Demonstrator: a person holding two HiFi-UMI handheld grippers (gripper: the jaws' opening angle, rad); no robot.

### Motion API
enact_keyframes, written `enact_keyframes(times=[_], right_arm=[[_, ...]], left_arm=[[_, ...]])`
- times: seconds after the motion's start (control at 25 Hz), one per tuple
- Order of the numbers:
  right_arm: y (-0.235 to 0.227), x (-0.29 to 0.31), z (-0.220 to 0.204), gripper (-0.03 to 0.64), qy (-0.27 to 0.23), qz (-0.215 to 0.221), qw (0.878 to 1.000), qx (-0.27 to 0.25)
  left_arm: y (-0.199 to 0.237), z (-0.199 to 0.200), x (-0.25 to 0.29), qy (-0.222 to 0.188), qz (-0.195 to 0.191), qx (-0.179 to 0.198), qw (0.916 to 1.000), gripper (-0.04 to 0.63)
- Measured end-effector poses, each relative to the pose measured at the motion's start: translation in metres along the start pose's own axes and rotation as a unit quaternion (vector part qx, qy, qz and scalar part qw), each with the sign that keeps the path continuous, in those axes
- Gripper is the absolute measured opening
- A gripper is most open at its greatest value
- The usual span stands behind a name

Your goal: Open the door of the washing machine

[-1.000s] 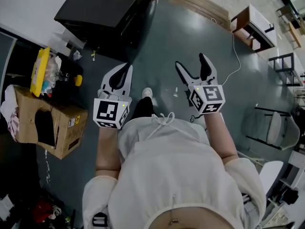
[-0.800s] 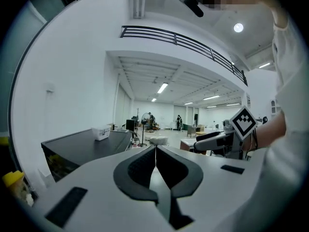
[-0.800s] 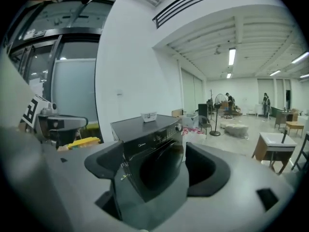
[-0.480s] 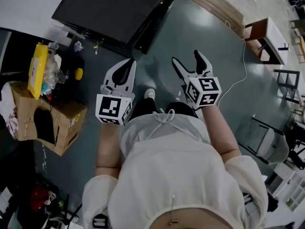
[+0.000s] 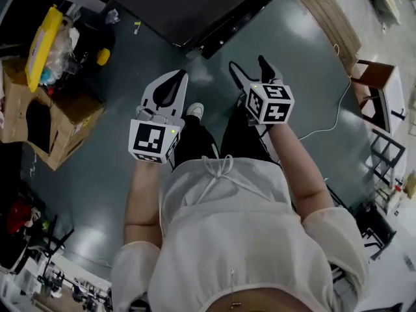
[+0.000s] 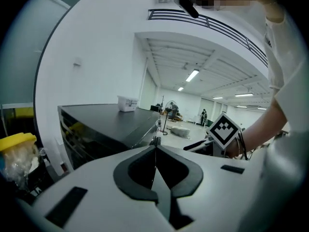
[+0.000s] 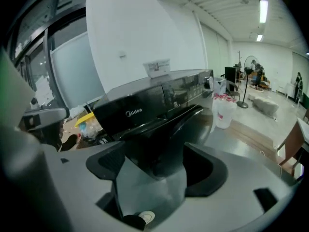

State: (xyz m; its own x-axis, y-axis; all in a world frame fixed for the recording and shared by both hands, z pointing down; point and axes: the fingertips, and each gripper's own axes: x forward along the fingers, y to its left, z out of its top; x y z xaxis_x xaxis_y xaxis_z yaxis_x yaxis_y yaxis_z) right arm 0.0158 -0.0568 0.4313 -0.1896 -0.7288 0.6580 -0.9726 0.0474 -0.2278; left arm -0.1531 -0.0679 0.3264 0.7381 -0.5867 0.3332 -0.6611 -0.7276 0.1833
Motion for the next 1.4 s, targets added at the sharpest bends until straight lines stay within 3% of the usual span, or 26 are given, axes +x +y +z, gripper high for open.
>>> enact_keyframes(times=[0.32, 0.64, 0.88, 1.12, 1.4], right_arm=[[-0.016, 0.102, -0.054, 0.328, 0.095, 0.015, 0.995, 0.007], [-0.017, 0.171, -0.086, 0.311, 0.133, -0.017, 0.991, 0.021], [-0.022, 0.189, -0.095, 0.271, 0.158, -0.038, 0.986, 0.034], [-0.017, 0.188, -0.096, 0.192, 0.159, -0.041, 0.985, 0.056], [-0.023, 0.181, -0.104, 0.155, 0.166, -0.043, 0.979, 0.111]], left_arm=[[0.018, -0.069, 0.022, 0.004, 0.081, -0.074, 0.994, 0.021], [0.035, -0.114, 0.019, 0.013, 0.128, -0.096, 0.987, 0.021], [0.045, -0.13, 0.027, 0.021, 0.131, -0.099, 0.9862, 0.021], [0.036, -0.13, 0.032, 0.062, 0.099, -0.075, 0.9903, 0.021], [0.031, -0.124, 0.034, 0.051, 0.097, -0.073, 0.9913, 0.021]])
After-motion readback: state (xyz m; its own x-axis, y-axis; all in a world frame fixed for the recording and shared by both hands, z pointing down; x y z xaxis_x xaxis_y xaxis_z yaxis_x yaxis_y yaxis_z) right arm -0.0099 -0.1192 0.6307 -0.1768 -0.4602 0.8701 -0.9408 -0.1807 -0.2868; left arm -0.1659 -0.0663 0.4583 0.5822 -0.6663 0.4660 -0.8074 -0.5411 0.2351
